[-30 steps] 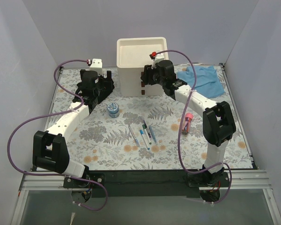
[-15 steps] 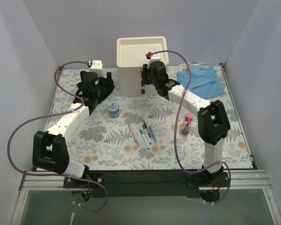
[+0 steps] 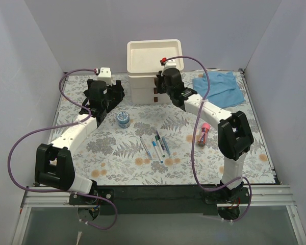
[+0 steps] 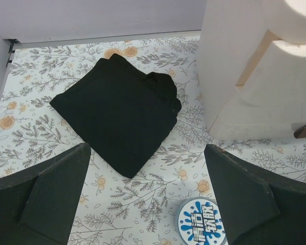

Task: Sort the stationery into containers
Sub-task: Open the drawer in the storage box.

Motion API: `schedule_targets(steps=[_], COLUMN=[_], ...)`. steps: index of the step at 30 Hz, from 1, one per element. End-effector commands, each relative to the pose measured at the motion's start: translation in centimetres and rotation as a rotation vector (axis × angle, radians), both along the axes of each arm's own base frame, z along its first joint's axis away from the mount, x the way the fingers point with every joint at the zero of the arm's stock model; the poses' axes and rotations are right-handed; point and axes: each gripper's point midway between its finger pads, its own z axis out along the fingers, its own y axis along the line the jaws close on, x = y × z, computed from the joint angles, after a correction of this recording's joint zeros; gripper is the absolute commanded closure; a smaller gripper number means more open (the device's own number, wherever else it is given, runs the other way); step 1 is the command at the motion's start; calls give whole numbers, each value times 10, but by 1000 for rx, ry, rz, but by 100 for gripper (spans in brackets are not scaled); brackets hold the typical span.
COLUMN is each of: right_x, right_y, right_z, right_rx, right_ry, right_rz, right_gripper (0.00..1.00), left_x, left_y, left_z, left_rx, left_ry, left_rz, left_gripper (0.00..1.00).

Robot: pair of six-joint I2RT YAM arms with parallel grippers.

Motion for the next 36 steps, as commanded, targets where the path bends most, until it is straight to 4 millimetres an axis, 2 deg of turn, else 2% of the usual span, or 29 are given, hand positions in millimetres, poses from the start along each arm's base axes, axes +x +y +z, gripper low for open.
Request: schedule_targets(steps=[1,7,16,26,27,28,29,32,33,34,36], right_x=[-28,-55,-80,-106,-107,-108,-107,-112,-117,-124,-140], right_y=[0,1,5,11,12,10,8,-3,-9,-13,-23], right_z=[35,32,33,32,33,29,27,16,18,5,-5], right_rx=[46,32,9,0,-2,-11,-18,-48,-49,-61,-76], right_ry=[-31,-12,-2,-12,-17,-12,-8,10,13,36,72], right_rz=[29,79,123,172,179,170,160,147,147,157,176], right_gripper=[99,99,99,97,78,69,53,40,39,39,39], left_x=[-7,-10,-15,-30,-30,-31,-31,-32,-33,-34,-37], left_y=[5,5,10,12,12,12,12,11,10,11,14], left_z=[22,22,26,30,30,32,33,36,37,39,41], left_rx=[-16,-15,4,-9,-8,-11,-13,-20,-20,-21,-14], left_ry=[-64,-71,-96,-98,-98,-103,-103,-110,-111,-116,-119], left_rz=[13,7,6,-2,-4,-5,-6,-13,-14,-13,-5], left_gripper=[4,4,4,4,4,4,4,4,4,4,4])
